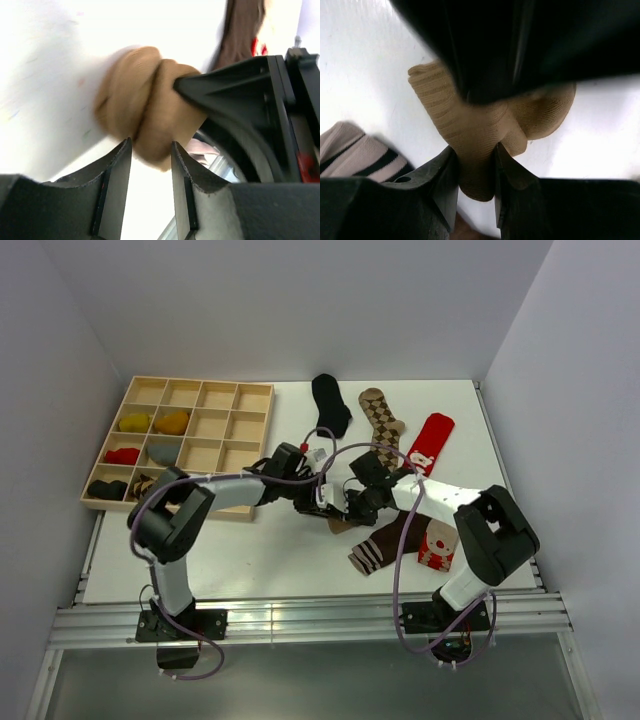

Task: Roll the socks
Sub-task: Roll the sock at the center of the board.

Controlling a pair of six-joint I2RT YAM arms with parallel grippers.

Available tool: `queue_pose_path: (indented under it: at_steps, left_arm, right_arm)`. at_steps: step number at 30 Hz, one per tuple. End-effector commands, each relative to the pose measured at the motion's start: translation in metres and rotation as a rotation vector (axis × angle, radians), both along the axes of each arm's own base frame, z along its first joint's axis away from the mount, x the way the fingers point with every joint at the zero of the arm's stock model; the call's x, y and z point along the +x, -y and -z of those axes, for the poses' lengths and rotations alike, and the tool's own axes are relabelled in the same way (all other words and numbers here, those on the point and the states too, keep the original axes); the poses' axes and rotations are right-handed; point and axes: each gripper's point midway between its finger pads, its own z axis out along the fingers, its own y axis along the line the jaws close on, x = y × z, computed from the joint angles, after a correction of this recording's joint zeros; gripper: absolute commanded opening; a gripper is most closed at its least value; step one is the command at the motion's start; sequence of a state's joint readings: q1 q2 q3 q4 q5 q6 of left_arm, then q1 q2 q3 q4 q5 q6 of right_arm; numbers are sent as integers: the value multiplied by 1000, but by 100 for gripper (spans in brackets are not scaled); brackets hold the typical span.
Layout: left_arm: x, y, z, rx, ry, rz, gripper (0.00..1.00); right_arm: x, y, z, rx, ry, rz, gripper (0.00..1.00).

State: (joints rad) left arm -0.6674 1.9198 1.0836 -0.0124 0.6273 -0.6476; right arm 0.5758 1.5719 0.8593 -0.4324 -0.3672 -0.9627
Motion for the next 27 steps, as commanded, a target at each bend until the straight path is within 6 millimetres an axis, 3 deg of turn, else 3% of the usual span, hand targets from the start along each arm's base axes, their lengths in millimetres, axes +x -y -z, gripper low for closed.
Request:
queue_pose_path:
  at_steps: [1,3,5,6,8,9,10,13,14,16,18,21,27]
  left_arm:
    - [33,-17,-31,27,253,-157,41]
    - [38,-32,-30,59,305,-232,42]
    - [48,-42,-52,34,392,-324,41]
    - [43,-52,-45,52,401,-344,42]
    - [44,-58,-68,16,496,-381,42]
    - [43,-68,-62,44,524,-405,42]
    - [43,-71,-73,46,589,-402,43]
    - [35,-69,-77,106,724,-365,45]
    - [24,-58,-77,118,760,-322,47]
    - [21,-52,-76,173,848,-272,48]
    - [4,-28,-80,169,902,-190,49]
    - [-11,-4,-66,207,958,-84,49]
    - [-22,28,-55,181,989,29,51]
  right_arm:
    - [-15,17,3,-56,-110,5,21]
    - [-20,20,4,-66,-140,3,21]
    - [-20,20,4,-74,-160,1,22]
    - [-24,23,6,-89,-187,1,21]
    - [-22,21,7,-99,-214,-6,21]
    - [-26,24,7,-110,-248,-3,21]
    - [-23,21,6,-105,-269,-6,22]
    - [-22,20,2,-114,-349,-9,22]
    - [-20,19,1,-114,-367,-3,22]
    - [-15,20,-1,-120,-409,6,22]
    - [-15,20,-2,-128,-449,19,22]
    - [-7,19,0,-130,-501,42,22]
    - [-3,19,3,-146,-558,65,23]
